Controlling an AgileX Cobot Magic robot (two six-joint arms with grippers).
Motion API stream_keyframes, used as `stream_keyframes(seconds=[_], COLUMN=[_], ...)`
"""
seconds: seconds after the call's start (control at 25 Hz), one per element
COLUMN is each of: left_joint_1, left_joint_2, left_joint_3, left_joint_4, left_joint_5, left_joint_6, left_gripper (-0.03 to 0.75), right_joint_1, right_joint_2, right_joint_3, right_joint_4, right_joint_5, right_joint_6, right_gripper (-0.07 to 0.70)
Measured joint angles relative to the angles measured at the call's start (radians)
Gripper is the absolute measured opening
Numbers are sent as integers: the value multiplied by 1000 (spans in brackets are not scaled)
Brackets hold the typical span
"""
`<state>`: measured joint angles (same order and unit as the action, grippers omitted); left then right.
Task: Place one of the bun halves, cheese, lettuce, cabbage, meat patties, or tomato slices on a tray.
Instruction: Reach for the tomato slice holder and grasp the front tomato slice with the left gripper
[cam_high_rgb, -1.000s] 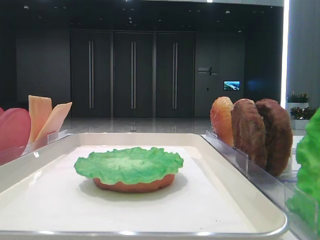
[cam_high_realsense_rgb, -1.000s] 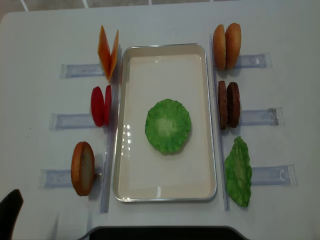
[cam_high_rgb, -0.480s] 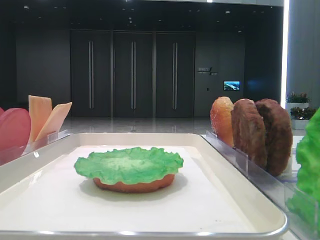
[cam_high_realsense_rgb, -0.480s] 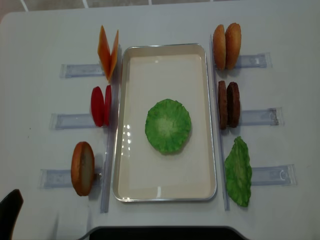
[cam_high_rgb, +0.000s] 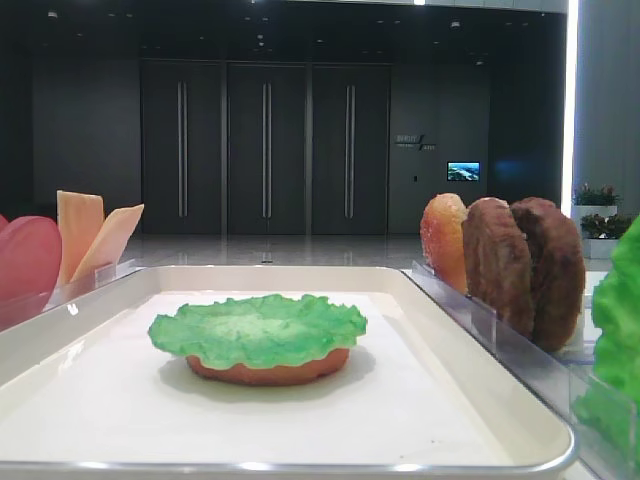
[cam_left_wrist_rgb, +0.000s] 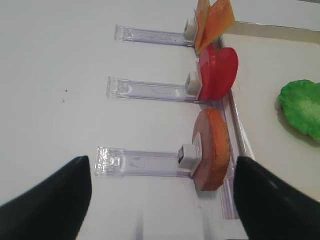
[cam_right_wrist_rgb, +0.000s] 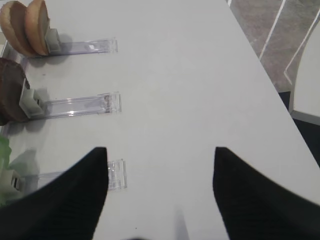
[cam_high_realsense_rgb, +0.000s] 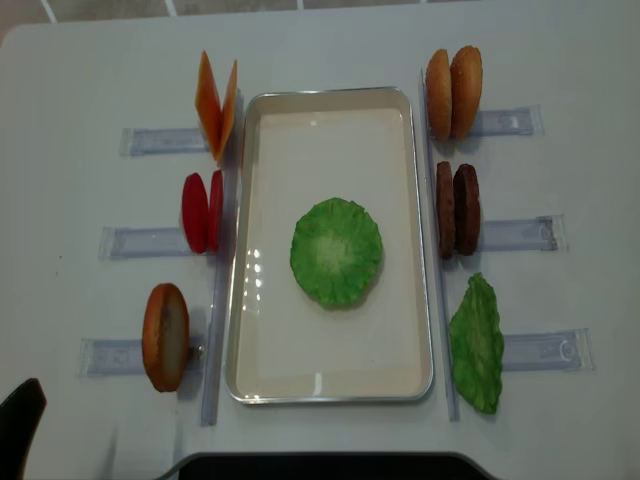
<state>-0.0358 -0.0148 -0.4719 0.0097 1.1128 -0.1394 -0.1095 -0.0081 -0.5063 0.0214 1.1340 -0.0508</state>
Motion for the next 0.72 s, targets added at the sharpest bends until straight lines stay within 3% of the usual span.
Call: stream_keyframes(seconds=[0.16,0.28,0.44,0.72], left_joint_1=[0,0,0,0], left_joint_2=[35,212,587,1213], left_joint_3=[-17,-57,-157,-496], left_joint_4=[34,65,67,73], left_joint_5=[5,-30,-134,-181], left_joint_6=[-55,-95,-101,-56], left_gripper=[692,692,692,621], right_joint_1=[0,0,0,0], right_joint_2=[0,0,0,0], right_joint_3=[0,0,0,0], right_joint_4=[0,0,0,0], right_joint_5=[0,0,0,0], right_joint_6=[0,0,0,0], right_gripper=[433,433,433,433])
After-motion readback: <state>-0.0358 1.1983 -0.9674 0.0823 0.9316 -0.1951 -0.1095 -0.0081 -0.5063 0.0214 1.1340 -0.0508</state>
